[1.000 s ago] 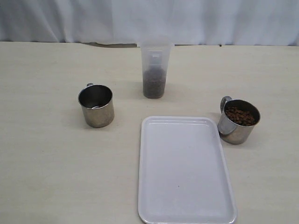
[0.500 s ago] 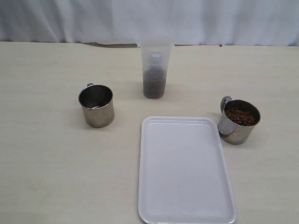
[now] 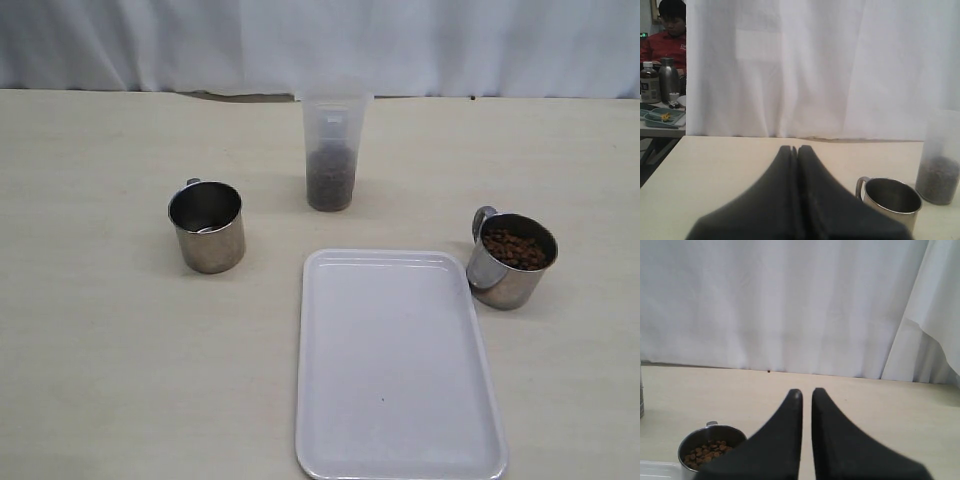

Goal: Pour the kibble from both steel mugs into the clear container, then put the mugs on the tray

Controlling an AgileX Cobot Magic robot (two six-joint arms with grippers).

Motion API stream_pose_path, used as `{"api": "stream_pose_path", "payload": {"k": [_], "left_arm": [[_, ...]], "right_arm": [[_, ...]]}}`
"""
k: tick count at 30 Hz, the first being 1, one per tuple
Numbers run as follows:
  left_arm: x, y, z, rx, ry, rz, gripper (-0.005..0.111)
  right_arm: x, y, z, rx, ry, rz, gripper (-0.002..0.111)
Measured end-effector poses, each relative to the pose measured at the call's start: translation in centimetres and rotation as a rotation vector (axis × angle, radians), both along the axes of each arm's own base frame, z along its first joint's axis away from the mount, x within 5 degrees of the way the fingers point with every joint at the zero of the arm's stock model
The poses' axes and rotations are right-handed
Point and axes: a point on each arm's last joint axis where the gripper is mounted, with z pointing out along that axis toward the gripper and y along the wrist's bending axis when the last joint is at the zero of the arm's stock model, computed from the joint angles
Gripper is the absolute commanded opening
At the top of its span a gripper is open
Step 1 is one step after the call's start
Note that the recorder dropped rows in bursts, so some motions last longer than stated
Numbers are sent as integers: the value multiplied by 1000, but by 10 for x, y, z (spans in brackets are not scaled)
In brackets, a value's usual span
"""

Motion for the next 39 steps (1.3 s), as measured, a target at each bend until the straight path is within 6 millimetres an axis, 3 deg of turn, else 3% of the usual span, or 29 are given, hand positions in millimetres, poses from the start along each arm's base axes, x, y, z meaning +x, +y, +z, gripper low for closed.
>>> {"api": "stream_pose_path", "payload": {"k": [4,11,21,23,25,29,30,32,34,37,39], "left_arm": [[0,0,0,0,0,0,0],[0,0,0,0,0,0,0],[0,0,0,0,0,0,0],[0,0,0,0,0,0,0],[0,0,0,0,0,0,0],[0,0,0,0,0,0,0],[0,0,0,0,0,0,0],[0,0,0,0,0,0,0],[0,0,0,0,0,0,0],[0,0,0,0,0,0,0],[0,0,0,0,0,0,0]], "right_arm": [[0,0,1,6,-14,3,5],[-1,1,16,260,-166,34,5],[-10,-4,43,368,-485,48,5],[2,-6,43,425,-428,15,5],[26,-7,50,443,-289,-30,5],[108,3,90,203,107,-30,5],[119,6,93,173,184,-16,5],[139,10,87,132,380,15,5],[145,12,61,135,515,13,5],[128,6,-10,181,641,-65,5],[115,2,-37,169,662,-103,5]]}}
